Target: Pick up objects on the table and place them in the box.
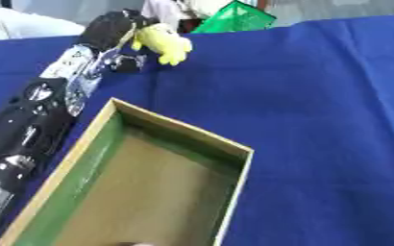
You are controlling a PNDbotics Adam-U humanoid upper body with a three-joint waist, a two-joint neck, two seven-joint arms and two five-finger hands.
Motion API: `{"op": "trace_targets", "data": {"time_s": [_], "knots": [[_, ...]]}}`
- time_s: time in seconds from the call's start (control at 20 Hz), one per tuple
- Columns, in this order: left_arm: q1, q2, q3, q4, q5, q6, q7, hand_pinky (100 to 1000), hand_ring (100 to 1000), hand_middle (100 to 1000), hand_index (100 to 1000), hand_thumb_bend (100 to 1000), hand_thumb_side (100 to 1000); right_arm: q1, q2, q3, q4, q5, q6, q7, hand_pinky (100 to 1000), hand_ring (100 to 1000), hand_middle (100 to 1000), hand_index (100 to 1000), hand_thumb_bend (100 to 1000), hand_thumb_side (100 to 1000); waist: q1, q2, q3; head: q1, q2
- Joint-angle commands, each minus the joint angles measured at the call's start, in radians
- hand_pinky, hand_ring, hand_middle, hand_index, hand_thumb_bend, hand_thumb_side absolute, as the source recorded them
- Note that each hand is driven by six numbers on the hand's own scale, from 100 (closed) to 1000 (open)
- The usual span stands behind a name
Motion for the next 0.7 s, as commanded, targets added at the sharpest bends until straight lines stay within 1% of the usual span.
{"op": "trace_targets", "data": {"time_s": [0.05,0.2,0.4,0.55,0.7], "knots": [[-0.013,0.031,-0.008,-0.033,0.027,0.005,0.013,341,554,674,784,100,100,-0.007,-0.008,-0.007,-0.031,0.010,0.000,-0.008,743,919,646,838,763,1000,-0.007,-0.048,0.005,-0.007,0.022],[-0.010,0.035,-0.014,-0.043,0.050,0.012,0.017,340,554,672,783,100,100,-0.003,-0.005,-0.007,-0.035,0.014,0.001,-0.011,743,919,646,838,763,1000,-0.009,-0.056,0.009,-0.010,0.031],[-0.004,0.043,-0.034,-0.083,0.092,0.015,0.027,333,549,664,777,100,100,0.011,0.001,-0.009,-0.041,0.021,0.000,-0.017,744,918,651,839,762,1000,-0.015,-0.083,0.024,-0.042,0.063],[0.008,0.054,-0.072,-0.131,0.131,0.002,0.014,336,552,664,777,100,100,0.024,-0.003,-0.012,-0.040,0.028,0.000,-0.023,744,918,652,839,763,1000,-0.023,-0.101,0.042,-0.067,0.086],[0.022,0.070,-0.122,-0.192,0.167,-0.015,-0.010,340,554,664,777,100,100,0.044,-0.013,-0.019,-0.031,0.032,-0.001,-0.030,744,918,652,838,763,1000,-0.034,-0.121,0.075,-0.100,0.114]]}}
